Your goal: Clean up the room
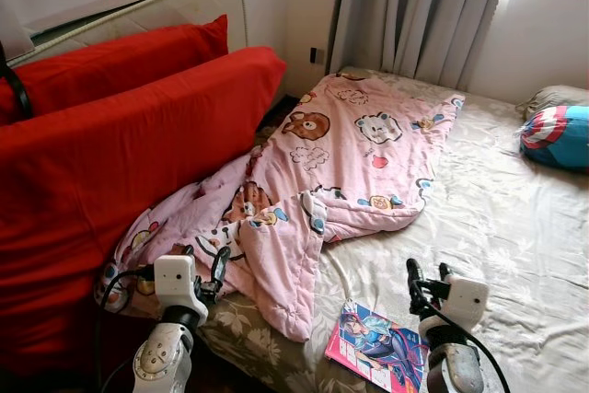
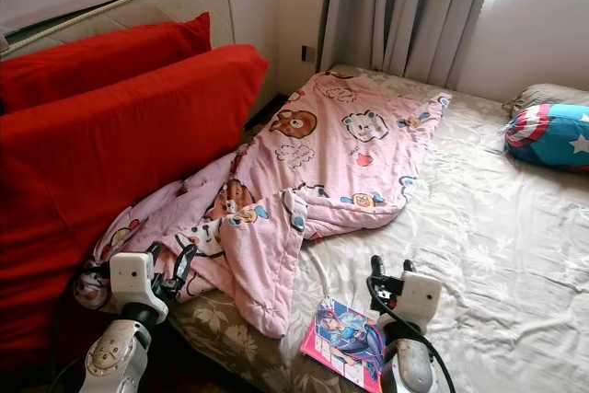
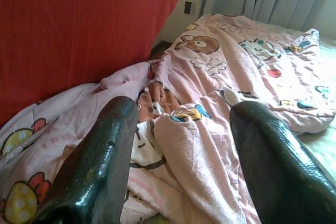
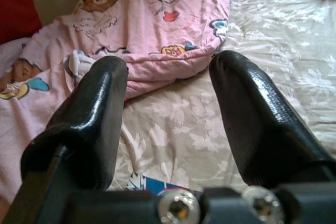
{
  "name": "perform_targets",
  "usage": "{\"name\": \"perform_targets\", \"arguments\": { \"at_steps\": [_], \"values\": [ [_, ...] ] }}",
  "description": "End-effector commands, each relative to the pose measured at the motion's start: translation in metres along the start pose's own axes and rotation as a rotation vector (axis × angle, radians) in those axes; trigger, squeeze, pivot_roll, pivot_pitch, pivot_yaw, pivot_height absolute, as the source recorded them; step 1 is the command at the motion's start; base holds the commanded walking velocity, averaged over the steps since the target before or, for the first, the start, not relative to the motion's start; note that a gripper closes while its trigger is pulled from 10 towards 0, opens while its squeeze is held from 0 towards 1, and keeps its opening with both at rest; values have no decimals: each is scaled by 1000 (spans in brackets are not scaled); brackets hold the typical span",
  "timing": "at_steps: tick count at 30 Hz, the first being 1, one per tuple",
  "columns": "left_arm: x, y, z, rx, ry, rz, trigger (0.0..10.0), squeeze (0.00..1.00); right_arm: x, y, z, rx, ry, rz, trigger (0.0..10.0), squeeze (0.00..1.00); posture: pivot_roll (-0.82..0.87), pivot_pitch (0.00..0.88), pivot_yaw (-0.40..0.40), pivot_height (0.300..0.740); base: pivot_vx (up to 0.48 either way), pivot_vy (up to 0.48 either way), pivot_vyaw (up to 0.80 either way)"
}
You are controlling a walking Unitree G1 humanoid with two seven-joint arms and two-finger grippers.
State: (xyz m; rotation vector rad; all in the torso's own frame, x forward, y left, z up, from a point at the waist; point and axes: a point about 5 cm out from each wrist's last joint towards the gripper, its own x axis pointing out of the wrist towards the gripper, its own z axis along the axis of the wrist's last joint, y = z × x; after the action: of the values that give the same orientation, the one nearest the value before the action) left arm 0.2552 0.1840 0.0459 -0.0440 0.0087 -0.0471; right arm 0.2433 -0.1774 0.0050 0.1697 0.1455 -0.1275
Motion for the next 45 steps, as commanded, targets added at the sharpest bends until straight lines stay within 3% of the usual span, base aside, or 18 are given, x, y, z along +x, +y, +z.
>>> {"name": "perform_targets", "arguments": {
  "at_steps": [1, 5, 18, 22, 45],
  "values": [
    [-1, -1, 1, 5, 8, -4, 10000, 0, 0, 0, 0, -4, 7, 0, 10000, 0, -36, 3, -47, 711, 0, 0, 0],
    [-1, -2, 0, 9, 16, -10, 10000, 0, -2, 1, -1, -3, 6, 0, 10000, 0, -37, 7, -44, 686, 0, 0, 0],
    [-2, -3, 0, 10, 28, -9, 10000, 0, 1, 5, -1, -3, 17, 2, 10000, 0, -33, 23, -45, 686, 0, 0, 0],
    [-2, -3, 0, 8, 32, -8, 10000, 0, 2, 6, 1, 6, 1, 7, 10000, 0, -33, 26, -46, 656, 0, 0, 0],
    [-4, -3, -1, 6, 51, -13, 10000, 0, 3, 8, -1, 6, 15, 10, 10000, 0, -26, 39, -39, 656, 0, 0, 0]
  ]
}}
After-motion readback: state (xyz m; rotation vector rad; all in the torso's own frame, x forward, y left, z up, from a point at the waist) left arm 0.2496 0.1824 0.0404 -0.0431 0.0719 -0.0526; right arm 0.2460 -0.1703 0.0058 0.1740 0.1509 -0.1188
